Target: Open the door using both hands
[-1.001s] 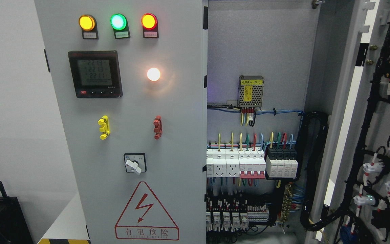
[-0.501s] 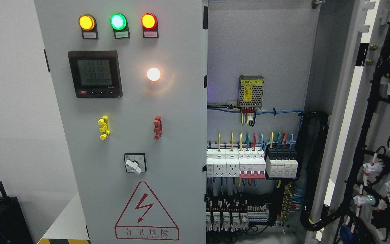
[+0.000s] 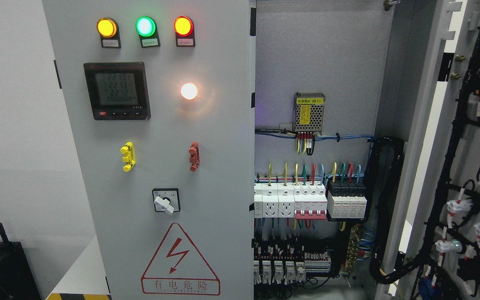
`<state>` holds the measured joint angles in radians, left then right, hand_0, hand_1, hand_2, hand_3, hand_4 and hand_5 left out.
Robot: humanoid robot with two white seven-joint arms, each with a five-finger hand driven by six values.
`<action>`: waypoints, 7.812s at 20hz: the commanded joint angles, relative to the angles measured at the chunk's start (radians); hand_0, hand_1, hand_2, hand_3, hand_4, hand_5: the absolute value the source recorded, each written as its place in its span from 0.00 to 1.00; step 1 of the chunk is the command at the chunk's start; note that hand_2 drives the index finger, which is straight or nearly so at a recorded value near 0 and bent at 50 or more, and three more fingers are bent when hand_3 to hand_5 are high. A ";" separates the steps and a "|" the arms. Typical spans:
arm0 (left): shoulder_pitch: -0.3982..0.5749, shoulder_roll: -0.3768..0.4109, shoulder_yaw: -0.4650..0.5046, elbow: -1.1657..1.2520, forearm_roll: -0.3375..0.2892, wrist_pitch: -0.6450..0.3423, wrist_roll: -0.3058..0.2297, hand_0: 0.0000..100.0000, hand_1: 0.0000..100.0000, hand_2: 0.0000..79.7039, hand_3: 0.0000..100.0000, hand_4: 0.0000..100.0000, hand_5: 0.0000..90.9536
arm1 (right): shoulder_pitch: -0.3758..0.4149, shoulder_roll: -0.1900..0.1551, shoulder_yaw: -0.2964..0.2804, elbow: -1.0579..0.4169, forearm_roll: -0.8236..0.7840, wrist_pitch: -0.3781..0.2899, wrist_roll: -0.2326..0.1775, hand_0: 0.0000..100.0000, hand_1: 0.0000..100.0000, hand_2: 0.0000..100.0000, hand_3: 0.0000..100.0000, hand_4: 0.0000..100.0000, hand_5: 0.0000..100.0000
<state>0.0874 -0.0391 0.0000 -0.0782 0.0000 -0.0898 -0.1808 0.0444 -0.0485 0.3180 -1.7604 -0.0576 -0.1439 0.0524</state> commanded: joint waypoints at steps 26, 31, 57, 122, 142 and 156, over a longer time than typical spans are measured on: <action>0.000 0.001 -0.025 0.000 -0.006 0.001 0.000 0.00 0.00 0.00 0.00 0.03 0.00 | -0.320 0.033 0.024 0.194 -0.077 0.158 0.001 0.21 0.00 0.00 0.00 0.00 0.00; 0.000 0.001 -0.025 0.000 -0.006 0.001 0.000 0.00 0.00 0.00 0.00 0.03 0.00 | -0.346 0.032 0.023 0.228 -0.077 0.162 0.001 0.21 0.00 0.00 0.00 0.00 0.00; 0.000 -0.001 -0.025 0.000 -0.006 0.001 0.000 0.00 0.00 0.00 0.00 0.03 0.00 | -0.471 0.032 0.027 0.334 -0.116 0.201 0.003 0.22 0.00 0.00 0.00 0.00 0.00; 0.000 -0.001 -0.025 0.000 -0.006 0.001 0.000 0.00 0.00 0.00 0.00 0.03 0.00 | -0.574 0.015 0.052 0.438 -0.223 0.228 0.057 0.22 0.00 0.00 0.00 0.00 0.00; 0.000 -0.001 -0.025 0.000 -0.006 0.001 0.000 0.00 0.00 0.00 0.00 0.03 0.00 | -0.581 0.013 0.052 0.437 -0.229 0.230 0.139 0.22 0.00 0.00 0.00 0.00 0.00; 0.000 0.001 -0.025 0.000 -0.006 0.001 0.000 0.00 0.00 0.00 0.00 0.03 0.00 | -0.606 0.009 0.049 0.464 -0.277 0.230 0.165 0.22 0.00 0.00 0.00 0.00 0.00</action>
<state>0.0874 -0.0390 0.0000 -0.0783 0.0000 -0.0892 -0.1809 -0.5544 -0.0352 0.3671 -1.3122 -0.3054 0.0858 0.2038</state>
